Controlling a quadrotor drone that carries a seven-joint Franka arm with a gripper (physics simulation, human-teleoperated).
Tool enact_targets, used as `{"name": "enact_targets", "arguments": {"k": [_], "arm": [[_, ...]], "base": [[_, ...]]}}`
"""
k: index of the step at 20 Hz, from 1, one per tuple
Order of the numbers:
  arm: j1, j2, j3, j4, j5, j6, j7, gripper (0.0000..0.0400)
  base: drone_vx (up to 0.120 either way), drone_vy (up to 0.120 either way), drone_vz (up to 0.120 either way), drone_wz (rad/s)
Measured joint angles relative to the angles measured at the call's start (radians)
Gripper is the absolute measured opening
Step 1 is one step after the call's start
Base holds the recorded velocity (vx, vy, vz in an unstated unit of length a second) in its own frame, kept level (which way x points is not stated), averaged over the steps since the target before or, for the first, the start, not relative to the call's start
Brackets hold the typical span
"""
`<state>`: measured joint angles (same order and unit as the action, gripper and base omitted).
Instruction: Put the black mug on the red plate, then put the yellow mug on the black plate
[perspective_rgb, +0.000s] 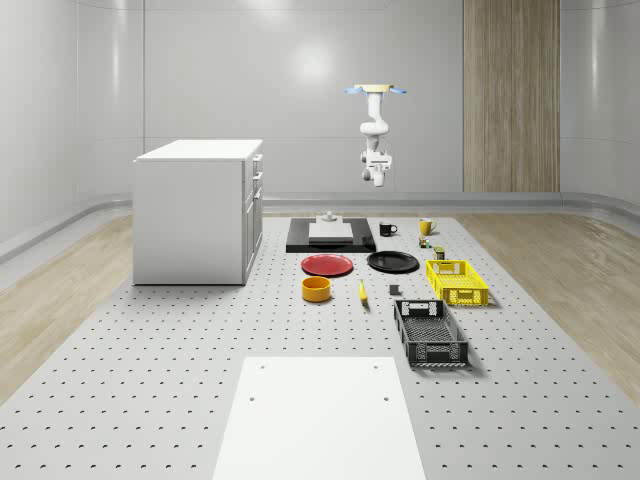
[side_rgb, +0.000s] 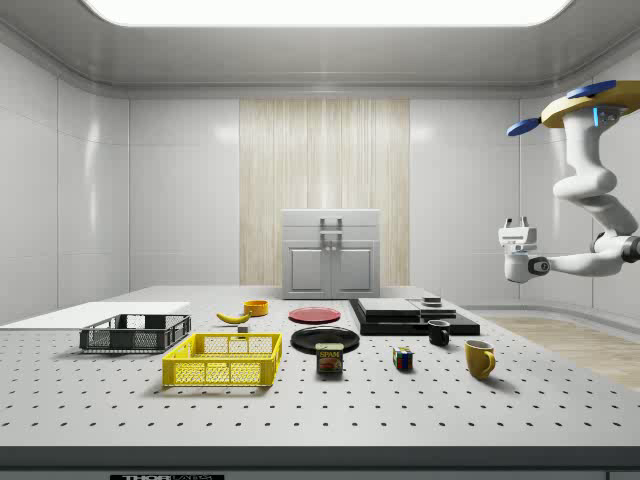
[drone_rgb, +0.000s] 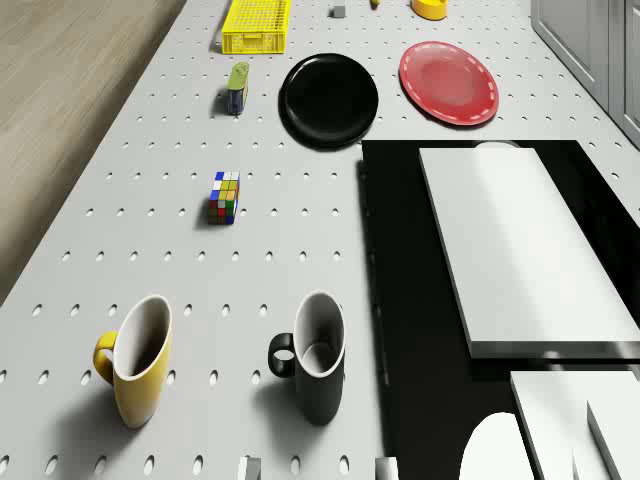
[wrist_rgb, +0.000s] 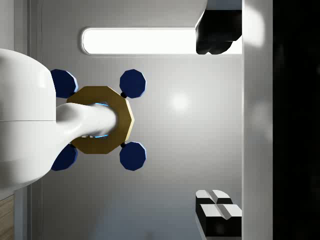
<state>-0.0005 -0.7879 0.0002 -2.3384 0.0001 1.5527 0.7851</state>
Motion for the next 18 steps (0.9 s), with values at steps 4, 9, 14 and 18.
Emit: {"name": "enact_targets", "arguments": {"k": [4,9,14,18], "arm": [[-0.002,0.013,0.001,0.085,0.001,-0.069,-0.001,0.04],[-0.004,0.047,0.002,0.189,0.001,-0.135,-0.002,0.04],[-0.005,0.073,0.003,0.258,0.002,-0.174,-0.002,0.04],[-0.006,0.082,0.003,0.283,0.002,-0.187,-0.003,0.04]], "base": [[0.0,0.0,0.0,0.0],[0.0,0.0,0.0,0.0],[0.0,0.0,0.0,0.0],[0.0,0.0,0.0,0.0]]}}
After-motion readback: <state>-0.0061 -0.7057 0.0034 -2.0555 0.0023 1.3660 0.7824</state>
